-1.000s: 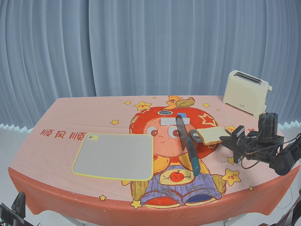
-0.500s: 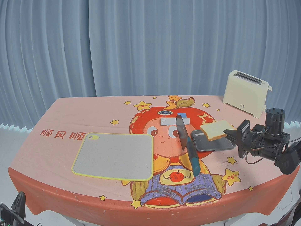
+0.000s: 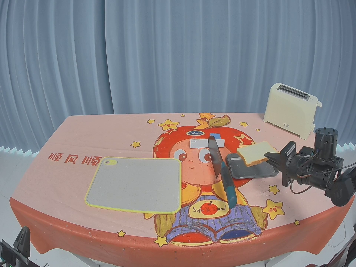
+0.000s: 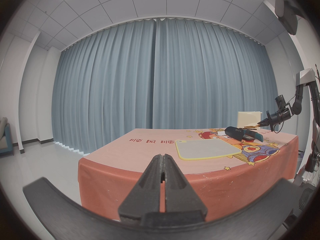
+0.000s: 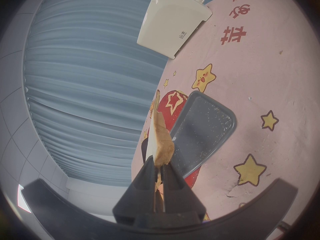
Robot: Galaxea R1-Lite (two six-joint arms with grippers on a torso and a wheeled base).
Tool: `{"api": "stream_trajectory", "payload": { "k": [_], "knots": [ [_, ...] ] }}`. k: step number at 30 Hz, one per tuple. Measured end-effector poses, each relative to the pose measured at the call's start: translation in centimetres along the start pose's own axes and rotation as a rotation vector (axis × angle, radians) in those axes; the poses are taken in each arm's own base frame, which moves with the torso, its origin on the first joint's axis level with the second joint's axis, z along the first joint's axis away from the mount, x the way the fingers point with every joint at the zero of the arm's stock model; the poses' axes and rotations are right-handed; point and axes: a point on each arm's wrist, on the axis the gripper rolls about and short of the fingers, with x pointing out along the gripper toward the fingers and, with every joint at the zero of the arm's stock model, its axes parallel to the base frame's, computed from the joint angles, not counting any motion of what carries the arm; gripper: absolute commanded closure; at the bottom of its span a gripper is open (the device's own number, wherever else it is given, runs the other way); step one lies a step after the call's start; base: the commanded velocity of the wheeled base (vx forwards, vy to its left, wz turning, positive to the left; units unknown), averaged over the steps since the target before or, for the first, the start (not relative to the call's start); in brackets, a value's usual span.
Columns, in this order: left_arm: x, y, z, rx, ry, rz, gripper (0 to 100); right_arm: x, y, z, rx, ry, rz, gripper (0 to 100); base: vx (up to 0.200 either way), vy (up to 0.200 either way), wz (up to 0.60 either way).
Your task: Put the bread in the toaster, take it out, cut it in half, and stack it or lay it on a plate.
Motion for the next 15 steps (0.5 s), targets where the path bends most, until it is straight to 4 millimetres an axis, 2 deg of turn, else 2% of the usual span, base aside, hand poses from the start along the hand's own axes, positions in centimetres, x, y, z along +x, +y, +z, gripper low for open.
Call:
{"api": "stream_trajectory", "payload": {
  "k": [9, 15],
  "knots": [
    [0.00, 0.00, 0.00, 0.000, 0.000, 0.000, 100, -0.13, 0.44, -0.49, -0.011, 0.015, 0.020, 100, 0.000, 0.000, 0.00],
    [0.00, 0.00, 0.00, 0.000, 0.000, -0.001, 100, -0.89, 0.82, -0.48, -0.018, 0.005, 0.076, 100, 0.000, 0.000, 0.00]
  ]
}}
